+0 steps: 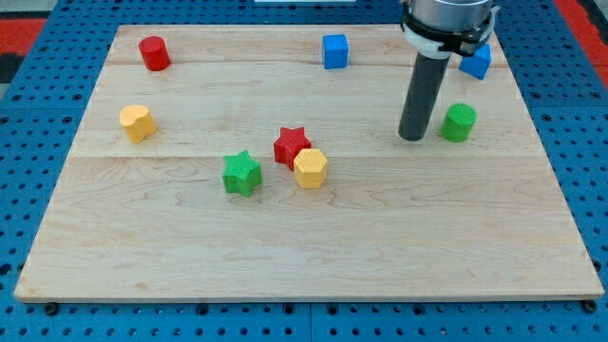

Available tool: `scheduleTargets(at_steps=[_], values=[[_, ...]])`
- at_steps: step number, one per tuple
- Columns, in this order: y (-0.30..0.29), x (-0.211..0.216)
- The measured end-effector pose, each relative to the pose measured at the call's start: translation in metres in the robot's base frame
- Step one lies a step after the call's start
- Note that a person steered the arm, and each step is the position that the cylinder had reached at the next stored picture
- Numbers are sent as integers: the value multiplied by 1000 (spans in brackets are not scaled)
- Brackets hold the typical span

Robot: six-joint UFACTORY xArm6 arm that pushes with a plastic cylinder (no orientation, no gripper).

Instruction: Push the green star to the bottom right

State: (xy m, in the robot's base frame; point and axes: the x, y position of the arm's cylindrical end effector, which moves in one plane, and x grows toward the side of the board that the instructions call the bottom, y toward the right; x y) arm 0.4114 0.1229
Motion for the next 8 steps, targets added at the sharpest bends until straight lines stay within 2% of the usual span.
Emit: scheduleTargets(at_steps=[2, 3, 4, 6, 7, 8], values=[[-59, -14], [-103, -34], [-165, -34], [-225, 27], [-222, 57], [-193, 89]])
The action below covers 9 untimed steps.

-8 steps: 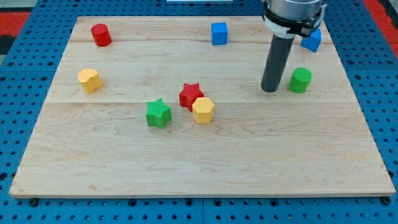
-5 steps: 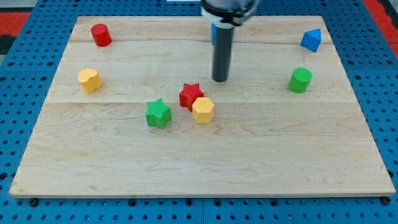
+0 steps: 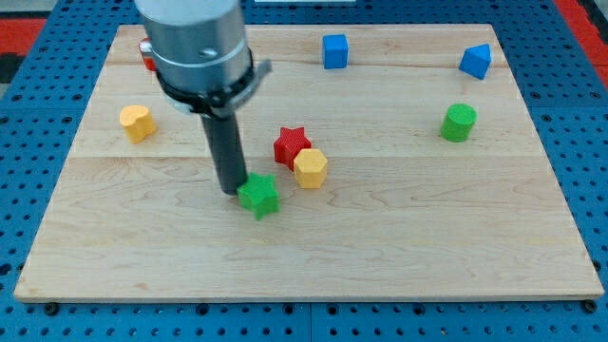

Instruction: Push the green star to the bottom right

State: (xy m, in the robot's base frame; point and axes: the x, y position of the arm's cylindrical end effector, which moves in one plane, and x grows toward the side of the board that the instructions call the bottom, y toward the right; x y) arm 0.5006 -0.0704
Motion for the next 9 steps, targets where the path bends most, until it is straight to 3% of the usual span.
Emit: scheduleTargets(at_steps=[3, 8, 9], values=[[68, 73], [117, 79], [100, 82]])
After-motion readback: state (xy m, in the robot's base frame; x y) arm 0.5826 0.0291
